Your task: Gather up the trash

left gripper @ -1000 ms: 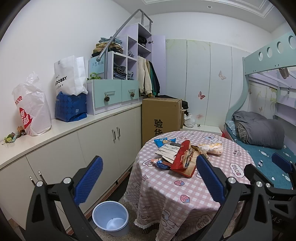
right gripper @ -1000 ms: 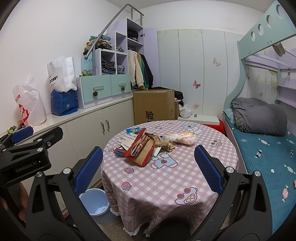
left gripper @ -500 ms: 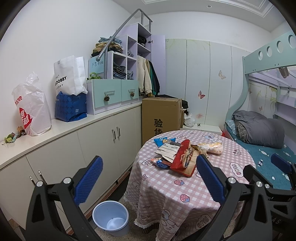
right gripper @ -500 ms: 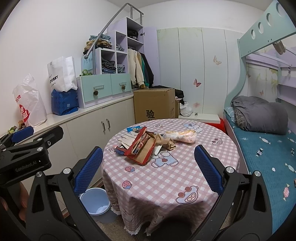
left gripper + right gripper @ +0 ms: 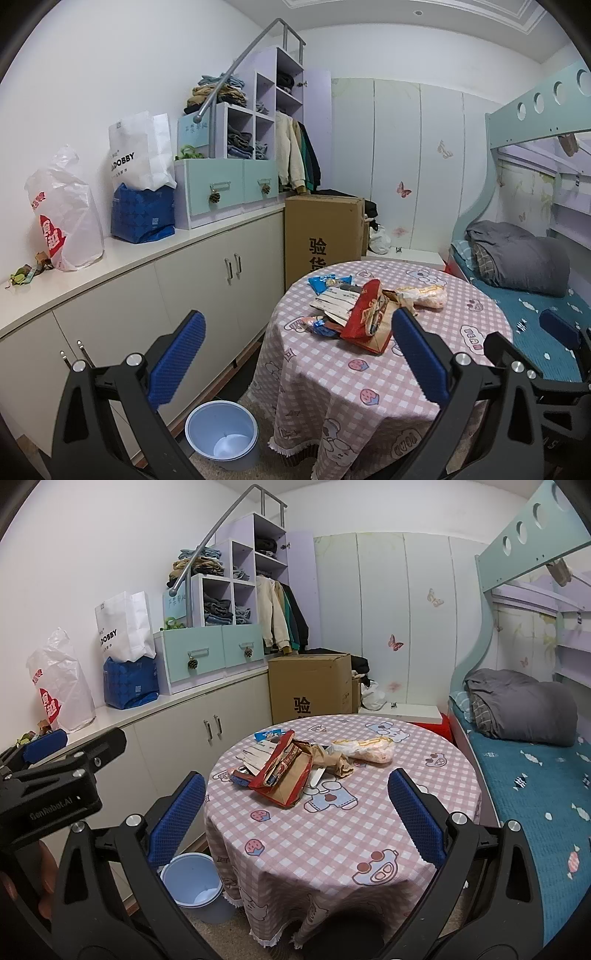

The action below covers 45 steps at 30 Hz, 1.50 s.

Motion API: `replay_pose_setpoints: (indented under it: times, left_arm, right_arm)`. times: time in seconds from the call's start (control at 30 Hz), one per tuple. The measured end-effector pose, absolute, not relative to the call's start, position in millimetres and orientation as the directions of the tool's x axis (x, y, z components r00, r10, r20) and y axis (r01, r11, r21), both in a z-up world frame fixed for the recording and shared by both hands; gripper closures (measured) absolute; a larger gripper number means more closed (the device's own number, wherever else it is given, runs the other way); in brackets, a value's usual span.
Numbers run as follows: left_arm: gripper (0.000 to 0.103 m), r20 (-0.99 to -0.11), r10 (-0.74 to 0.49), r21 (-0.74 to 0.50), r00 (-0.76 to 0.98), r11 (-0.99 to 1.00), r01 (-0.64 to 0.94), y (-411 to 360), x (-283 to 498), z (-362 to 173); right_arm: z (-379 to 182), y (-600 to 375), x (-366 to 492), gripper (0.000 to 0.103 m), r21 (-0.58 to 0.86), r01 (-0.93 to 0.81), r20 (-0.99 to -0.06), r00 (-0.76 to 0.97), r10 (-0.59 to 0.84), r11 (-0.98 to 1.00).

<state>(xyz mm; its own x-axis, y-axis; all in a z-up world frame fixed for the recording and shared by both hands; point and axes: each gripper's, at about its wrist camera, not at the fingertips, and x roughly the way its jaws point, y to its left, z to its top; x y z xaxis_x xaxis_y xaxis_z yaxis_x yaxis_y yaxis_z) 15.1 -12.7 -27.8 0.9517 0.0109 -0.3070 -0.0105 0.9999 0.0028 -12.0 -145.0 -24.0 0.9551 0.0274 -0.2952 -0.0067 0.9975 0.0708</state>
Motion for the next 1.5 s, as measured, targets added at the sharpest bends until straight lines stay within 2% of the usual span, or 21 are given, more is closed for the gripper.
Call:
replay_pose_setpoints:
  times: [0.57, 1.07, 1.5]
  left_arm:
    - [0.004, -0.295, 0.103, 0.001, 0.95, 0.994, -0.107, -47.1, 23.4, -21.7]
    - [0.004, -0.269, 0.171, 0.001, 0.948, 0.984, -0.177, -66.5, 20.1, -20.0]
    - [0.004, -0.318, 0.166, 0.037, 0.933, 0.986, -0.163, -64.7, 35.1, -36.4]
  right_arm:
    - [-33.6, -178.5, -4.1, 0.006, 0.194, -0.05, -0.254, 0.962, 0.099, 0.98]
    - [-52.5, -209.8, 6.4, 0.006, 0.262, -0.082, -0.295, 0.942, 0.16, 0.962]
    - [-64.4, -207.6, 21.5, 0.006, 0.268, -0.05, -0.344, 0.928, 0.144, 0.962]
